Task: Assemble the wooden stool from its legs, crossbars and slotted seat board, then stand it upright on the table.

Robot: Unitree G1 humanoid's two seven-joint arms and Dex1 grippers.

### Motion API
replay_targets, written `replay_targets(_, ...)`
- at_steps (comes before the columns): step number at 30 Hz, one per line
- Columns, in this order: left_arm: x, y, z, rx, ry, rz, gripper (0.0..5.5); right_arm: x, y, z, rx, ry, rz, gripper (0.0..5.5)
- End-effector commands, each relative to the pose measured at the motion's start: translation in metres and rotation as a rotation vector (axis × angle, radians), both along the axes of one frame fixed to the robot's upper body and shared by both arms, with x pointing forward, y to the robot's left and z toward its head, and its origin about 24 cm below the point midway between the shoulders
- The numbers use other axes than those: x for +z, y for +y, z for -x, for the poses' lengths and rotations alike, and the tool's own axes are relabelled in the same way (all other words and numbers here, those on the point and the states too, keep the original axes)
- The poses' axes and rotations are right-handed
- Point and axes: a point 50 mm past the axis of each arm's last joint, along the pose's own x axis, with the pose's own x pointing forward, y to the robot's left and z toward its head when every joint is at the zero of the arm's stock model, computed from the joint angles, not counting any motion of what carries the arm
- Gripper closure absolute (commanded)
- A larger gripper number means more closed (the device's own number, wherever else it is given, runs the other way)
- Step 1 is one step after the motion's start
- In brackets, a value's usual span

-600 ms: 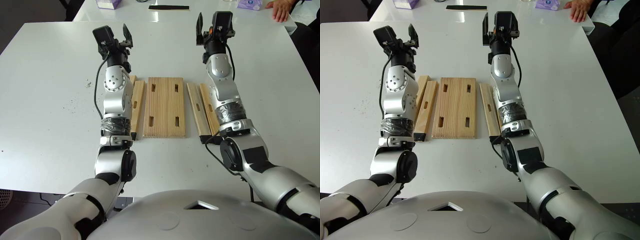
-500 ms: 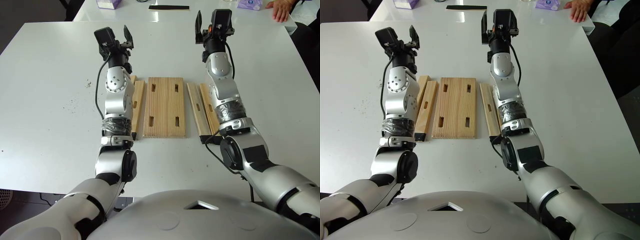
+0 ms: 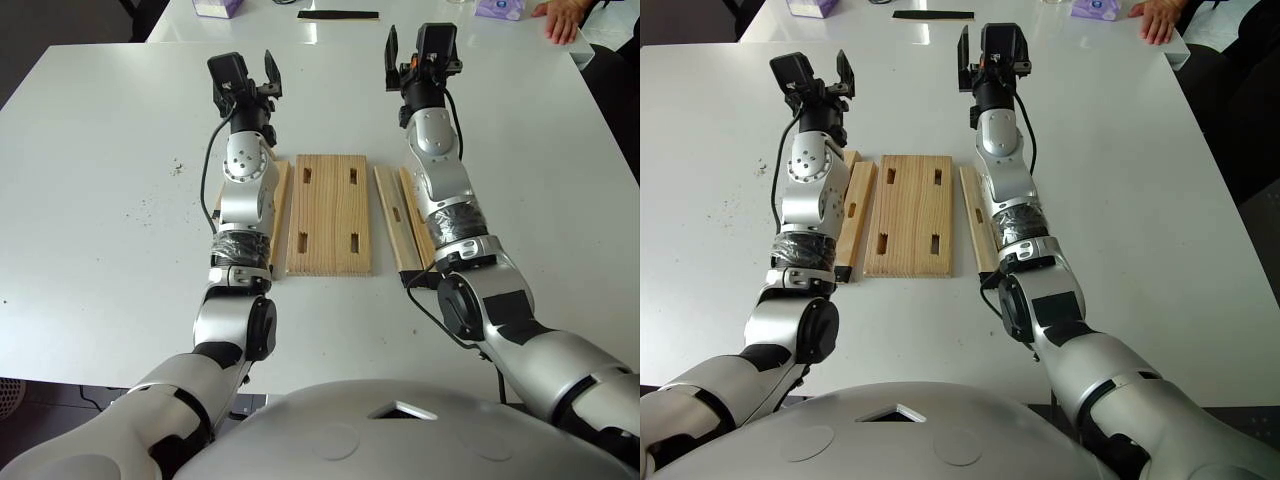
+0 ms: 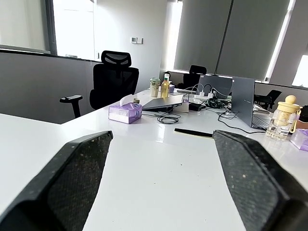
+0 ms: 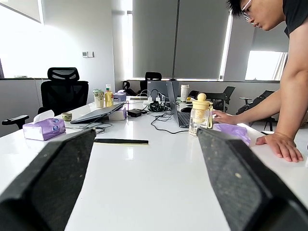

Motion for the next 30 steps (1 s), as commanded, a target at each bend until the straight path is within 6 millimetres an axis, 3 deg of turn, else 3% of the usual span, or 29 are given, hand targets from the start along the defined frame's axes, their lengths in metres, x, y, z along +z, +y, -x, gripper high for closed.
replay_targets(1,-0.0009,-0.003,0.0033,0.013,-0.001,-0.059,1.88,-0.0015,-0.0007,0.0015,-0.005,-0.001,0.006,1.6)
replay_targets(23,-0.0045,-0.0086,0.0065,-0.004,0.037,-0.004,1.88,-0.008,0.0069,0.0089,0.002,0.0,0.009,1.6)
replay_targets(24,-0.0051,-0.0085,0.0066,-0.003,0.039,-0.003,1.91,-0.0086,0.0074,0.0091,0.001,0.003,0.009,1.8)
replay_targets(30,-0.004,-0.0043,0.0071,0.005,0.033,0.006,1.91,-0.0019,0.0038,0.0062,-0.015,-0.017,0.02,1.8)
